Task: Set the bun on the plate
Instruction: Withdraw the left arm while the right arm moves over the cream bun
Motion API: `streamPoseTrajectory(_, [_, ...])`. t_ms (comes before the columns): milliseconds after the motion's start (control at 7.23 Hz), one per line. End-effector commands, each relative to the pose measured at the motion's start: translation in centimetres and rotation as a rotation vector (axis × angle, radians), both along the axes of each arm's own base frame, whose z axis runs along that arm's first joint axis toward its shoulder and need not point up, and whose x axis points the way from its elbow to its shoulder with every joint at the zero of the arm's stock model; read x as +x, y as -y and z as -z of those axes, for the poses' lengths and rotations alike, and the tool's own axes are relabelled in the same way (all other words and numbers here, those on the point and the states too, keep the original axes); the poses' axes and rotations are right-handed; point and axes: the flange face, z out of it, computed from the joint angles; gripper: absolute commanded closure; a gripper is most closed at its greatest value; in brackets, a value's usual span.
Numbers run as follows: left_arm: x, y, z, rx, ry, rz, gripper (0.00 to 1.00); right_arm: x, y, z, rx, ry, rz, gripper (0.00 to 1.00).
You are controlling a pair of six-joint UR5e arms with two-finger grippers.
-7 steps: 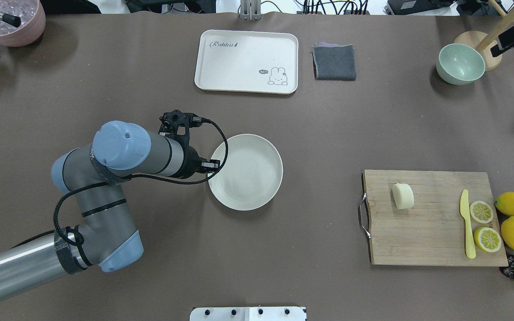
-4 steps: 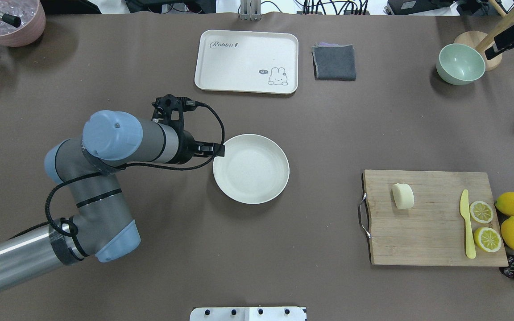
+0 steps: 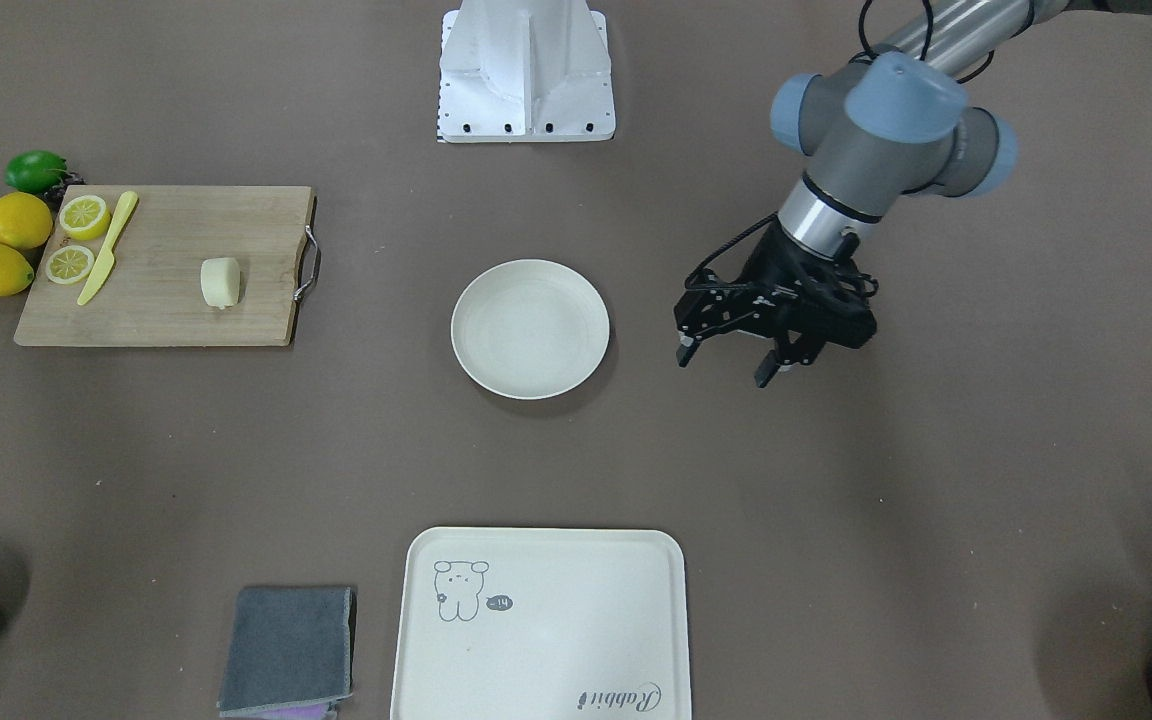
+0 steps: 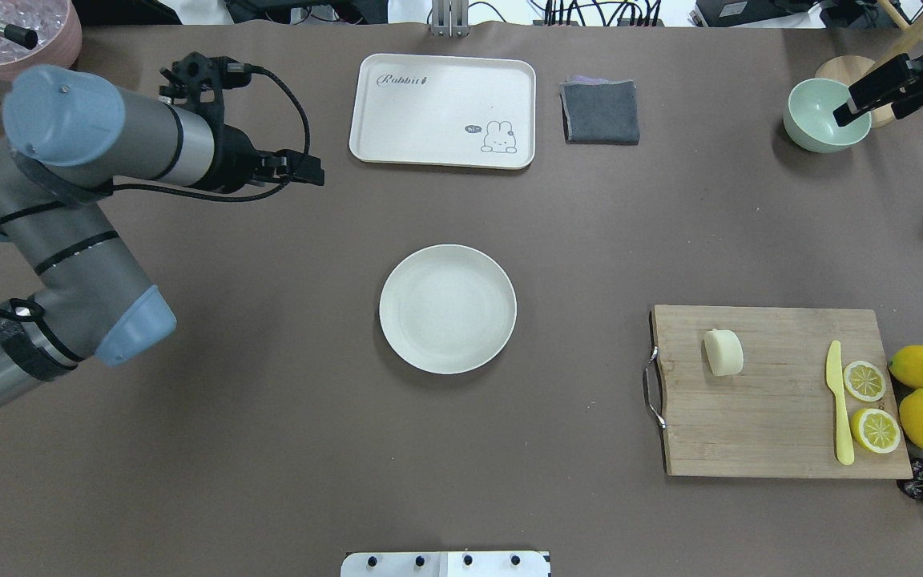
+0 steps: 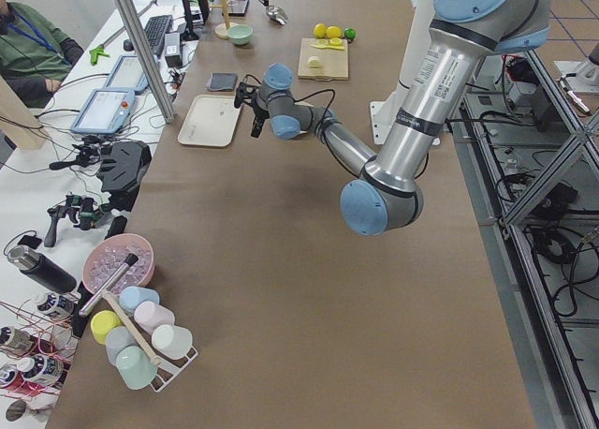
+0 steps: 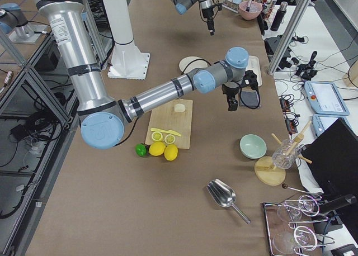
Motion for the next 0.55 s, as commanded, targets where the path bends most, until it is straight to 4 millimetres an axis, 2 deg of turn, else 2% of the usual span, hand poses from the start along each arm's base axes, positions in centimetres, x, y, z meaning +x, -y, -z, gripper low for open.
streamPoseTrajectory(0, [-6.7,3.1,-3.2,0.043,0.070,0.036,0.03,-3.1,-1.3,-0.5,-0.031,0.025,0.063,0.00])
streamPoseTrajectory(138, [-8.8,3.7,-5.0,0.068,0.113,0.042,0.03,-4.4,-2.5,-2.0,-0.050,0.012,0.089,0.00])
streamPoseTrajectory(277, [-10.5,4.6,-5.9,0.074,0.132,0.060,0.03,-5.1,-3.4,-2.3,-0.113,0.010,0.060,0.00])
streamPoseTrajectory(415, [-12.1,5.9,-6.9,0.061,0.136,0.048,0.03,-8.1,-5.2,0.2,-0.146,-0.013,0.019,0.00])
